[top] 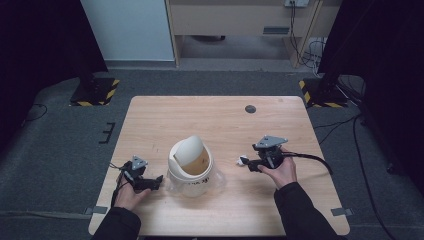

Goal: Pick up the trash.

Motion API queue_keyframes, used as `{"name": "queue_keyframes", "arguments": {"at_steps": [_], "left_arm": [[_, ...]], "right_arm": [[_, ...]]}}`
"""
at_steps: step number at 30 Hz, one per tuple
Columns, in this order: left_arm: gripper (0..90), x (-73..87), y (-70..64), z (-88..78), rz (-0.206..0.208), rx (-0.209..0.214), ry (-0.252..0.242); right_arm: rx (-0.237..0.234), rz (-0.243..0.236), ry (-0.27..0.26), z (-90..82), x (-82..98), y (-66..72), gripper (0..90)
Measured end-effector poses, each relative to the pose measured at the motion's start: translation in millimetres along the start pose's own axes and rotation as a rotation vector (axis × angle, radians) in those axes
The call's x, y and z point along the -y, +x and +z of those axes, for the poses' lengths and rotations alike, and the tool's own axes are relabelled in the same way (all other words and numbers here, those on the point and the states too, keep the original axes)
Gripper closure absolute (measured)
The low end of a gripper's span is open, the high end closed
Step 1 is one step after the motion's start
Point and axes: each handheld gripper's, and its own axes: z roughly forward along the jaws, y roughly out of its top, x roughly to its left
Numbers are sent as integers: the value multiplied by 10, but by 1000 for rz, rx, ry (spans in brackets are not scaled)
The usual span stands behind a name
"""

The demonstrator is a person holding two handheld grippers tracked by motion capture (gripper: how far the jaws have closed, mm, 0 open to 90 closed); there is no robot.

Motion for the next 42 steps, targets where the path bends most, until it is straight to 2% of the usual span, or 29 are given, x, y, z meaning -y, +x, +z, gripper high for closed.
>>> {"name": "queue_keyframes", "arguments": {"at_steps": [11, 17, 25, 36, 42], "left_arm": [[0, 0, -1, 0, 0, 0, 0], [0, 0, -1, 0, 0, 0, 0], [0, 0, 0, 0, 0, 0, 0], [0, 0, 0, 0, 0, 0, 0], [0, 0, 0, 0, 0, 0, 0]], "right_arm": [[21, -43, 107, 210, 86, 3, 305], [13, -45, 101, 267, 97, 14, 321], [13, -49, 147, 402, 140, 38, 351], [-1, -41, 173, 470, 157, 42, 394], [-12, -38, 198, 501, 165, 45, 462]]}}
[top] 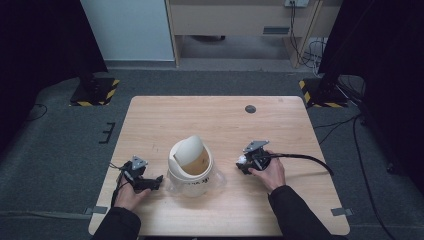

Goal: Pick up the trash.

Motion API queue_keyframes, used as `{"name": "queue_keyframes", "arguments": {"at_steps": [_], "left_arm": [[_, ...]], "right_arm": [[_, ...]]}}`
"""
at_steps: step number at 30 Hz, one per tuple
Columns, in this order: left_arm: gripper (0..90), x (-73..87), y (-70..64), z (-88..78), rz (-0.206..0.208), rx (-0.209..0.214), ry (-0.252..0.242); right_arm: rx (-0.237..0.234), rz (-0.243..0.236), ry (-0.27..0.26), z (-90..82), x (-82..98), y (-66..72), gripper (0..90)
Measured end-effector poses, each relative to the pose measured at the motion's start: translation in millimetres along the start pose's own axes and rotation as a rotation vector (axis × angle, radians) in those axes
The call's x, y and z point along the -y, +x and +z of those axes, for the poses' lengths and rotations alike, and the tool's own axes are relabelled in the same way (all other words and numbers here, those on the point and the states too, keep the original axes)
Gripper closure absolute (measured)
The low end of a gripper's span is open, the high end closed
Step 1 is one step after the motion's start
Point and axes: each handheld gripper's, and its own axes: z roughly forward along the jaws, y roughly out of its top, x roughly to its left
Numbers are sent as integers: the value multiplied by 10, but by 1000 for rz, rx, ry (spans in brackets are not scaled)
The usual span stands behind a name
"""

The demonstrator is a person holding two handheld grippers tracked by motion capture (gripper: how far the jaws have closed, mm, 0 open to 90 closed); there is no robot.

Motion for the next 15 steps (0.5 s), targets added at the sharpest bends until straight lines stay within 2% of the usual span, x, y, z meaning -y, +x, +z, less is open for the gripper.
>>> {"name": "queue_keyframes", "arguments": {"at_steps": [4, 15], "left_arm": [[0, 0, -1, 0, -1, 0, -1], [0, 0, 0, 0, 0, 0, 0]], "right_arm": [[-5, 7, 5, 0, -3, 3, 549], [-17, 32, -1, -59, -26, -3, 612]]}}
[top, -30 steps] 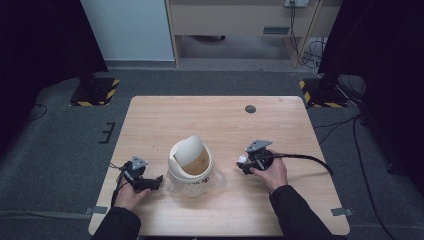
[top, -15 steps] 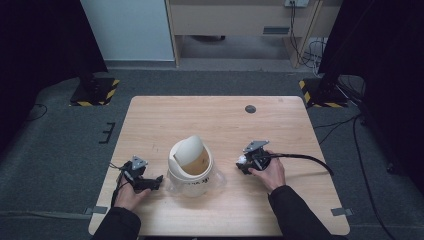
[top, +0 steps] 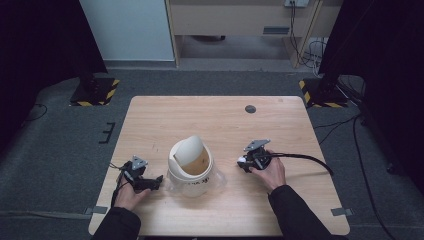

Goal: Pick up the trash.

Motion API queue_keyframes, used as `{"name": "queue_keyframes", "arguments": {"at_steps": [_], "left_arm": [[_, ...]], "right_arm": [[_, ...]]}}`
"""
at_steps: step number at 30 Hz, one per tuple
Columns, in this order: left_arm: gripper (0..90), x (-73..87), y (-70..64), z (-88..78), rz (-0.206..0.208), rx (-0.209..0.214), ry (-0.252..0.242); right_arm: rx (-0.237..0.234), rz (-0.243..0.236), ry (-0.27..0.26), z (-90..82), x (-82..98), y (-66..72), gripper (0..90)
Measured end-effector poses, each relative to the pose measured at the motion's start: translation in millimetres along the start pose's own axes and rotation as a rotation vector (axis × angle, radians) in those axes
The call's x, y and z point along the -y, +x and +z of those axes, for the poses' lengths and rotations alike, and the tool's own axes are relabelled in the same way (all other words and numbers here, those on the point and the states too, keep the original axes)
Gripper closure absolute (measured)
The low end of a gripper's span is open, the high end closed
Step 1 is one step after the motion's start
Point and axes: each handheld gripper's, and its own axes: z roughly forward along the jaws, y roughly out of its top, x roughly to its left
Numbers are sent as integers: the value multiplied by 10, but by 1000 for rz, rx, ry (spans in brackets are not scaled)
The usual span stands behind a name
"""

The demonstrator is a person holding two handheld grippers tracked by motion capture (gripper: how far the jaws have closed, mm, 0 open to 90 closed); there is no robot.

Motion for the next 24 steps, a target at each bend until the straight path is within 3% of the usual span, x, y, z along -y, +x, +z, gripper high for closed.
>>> {"name": "queue_keyframes", "arguments": {"at_steps": [24], "left_arm": [[0, 0, 0, 0, 0, 0, 0]], "right_arm": [[-36, 82, -178, -474, -95, -87, 623]]}}
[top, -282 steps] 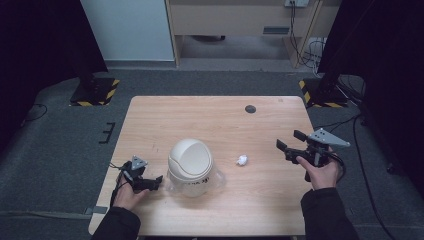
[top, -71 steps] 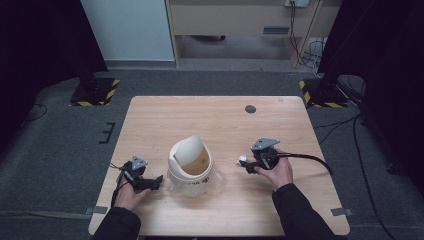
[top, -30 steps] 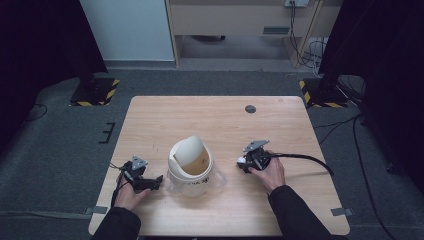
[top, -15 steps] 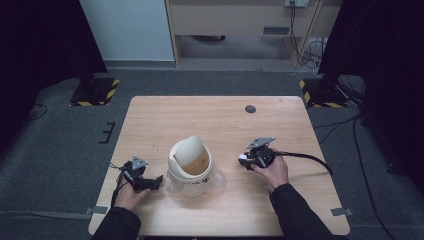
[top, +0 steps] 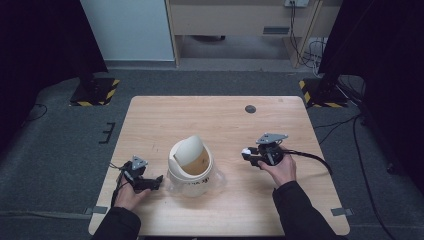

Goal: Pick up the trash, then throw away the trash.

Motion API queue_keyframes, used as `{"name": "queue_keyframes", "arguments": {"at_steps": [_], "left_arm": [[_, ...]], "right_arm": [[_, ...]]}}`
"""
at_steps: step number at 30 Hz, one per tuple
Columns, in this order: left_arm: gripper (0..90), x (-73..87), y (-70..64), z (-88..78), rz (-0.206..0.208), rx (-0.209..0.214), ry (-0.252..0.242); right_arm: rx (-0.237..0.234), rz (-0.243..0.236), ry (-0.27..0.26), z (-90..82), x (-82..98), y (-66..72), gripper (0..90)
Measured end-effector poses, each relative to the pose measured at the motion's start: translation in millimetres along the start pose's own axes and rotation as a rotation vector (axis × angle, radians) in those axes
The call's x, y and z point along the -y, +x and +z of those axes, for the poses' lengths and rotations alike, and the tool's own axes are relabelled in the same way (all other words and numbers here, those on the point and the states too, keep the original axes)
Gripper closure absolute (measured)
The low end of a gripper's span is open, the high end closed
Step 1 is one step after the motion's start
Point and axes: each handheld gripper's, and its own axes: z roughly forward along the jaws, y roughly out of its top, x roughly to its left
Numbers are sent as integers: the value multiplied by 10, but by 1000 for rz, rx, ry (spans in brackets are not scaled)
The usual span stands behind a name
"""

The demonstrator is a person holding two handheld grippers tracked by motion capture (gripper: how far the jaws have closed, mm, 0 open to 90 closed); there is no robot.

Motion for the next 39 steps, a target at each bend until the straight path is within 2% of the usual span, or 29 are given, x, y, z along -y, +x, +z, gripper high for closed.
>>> {"name": "queue_keyframes", "arguments": {"at_steps": [5, 6, 14, 28, 34, 39], "left_arm": [[0, 1, -2, 0, 0, -1, 0], [0, 1, -3, 0, 0, -1, 0], [0, 0, -3, 0, 0, -1, 0], [0, 0, -3, 0, 0, -1, 0], [0, 1, -4, 0, 0, -2, 0], [0, 1, -4, -1, -1, -1, 0]], "right_arm": [[-5, 16, -33, -82, -30, -8, 624], [0, -4, -37, -126, -66, 12, 624], [-30, -17, -100, -284, -204, 111, 625], [-72, -8, -262, -719, -444, 181, 628], [-87, -5, -306, -836, -515, 221, 629], [-99, -22, -322, -877, -567, 288, 627]]}}
